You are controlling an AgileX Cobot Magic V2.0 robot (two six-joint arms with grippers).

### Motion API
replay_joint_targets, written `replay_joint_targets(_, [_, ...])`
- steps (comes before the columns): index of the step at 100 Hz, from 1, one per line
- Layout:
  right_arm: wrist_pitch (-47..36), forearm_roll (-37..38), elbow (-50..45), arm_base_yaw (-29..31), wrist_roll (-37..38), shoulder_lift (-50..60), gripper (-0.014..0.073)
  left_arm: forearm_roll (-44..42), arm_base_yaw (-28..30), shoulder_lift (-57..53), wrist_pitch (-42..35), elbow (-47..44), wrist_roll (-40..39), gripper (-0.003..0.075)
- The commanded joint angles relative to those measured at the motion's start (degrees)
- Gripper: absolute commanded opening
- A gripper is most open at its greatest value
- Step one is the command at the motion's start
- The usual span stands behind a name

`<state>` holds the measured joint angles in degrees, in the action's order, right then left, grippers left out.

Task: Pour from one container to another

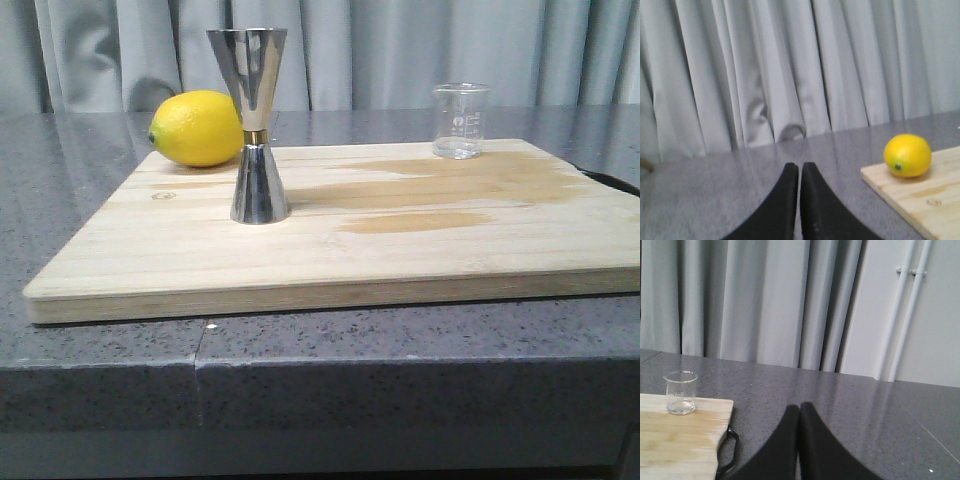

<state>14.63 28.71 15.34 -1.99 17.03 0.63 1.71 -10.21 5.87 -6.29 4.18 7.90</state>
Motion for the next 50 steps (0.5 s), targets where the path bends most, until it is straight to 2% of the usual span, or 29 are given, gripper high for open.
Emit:
replay_joint_targets(1, [-3.57, 0.58, 1.34, 0.32, -0.33, 0.48, -0.0049, -1.26, 2.04, -1.28, 5.25, 1.51, -4.11, -0.0019])
replay_joint_targets(7, [-3.57, 0.58, 1.34, 0.32, -0.33, 0.48, -0.0049, -1.14, 3.0, -2.03, 7.6, 0.6, -4.11, -0.0019])
replay_joint_targets(27, [-3.57, 0.58, 1.34, 0.32, -0.33, 0.48, -0.0049, 0.56, 3.4, -6.95, 6.29, -6.57, -4.11, -0.0019])
replay_joint_targets(32, [-3.57, 0.58, 1.34, 0.32, -0.33, 0.48, -0.0049, 0.86, 3.4, -7.6, 9.42, -6.33, -4.21, -0.0019])
replay_joint_targets(50, [-3.56, 0.58, 1.34, 0.32, -0.33, 0.48, -0.0049, 0.16, 3.97, -7.52, 9.53, -6.45, -4.21, -0.0019])
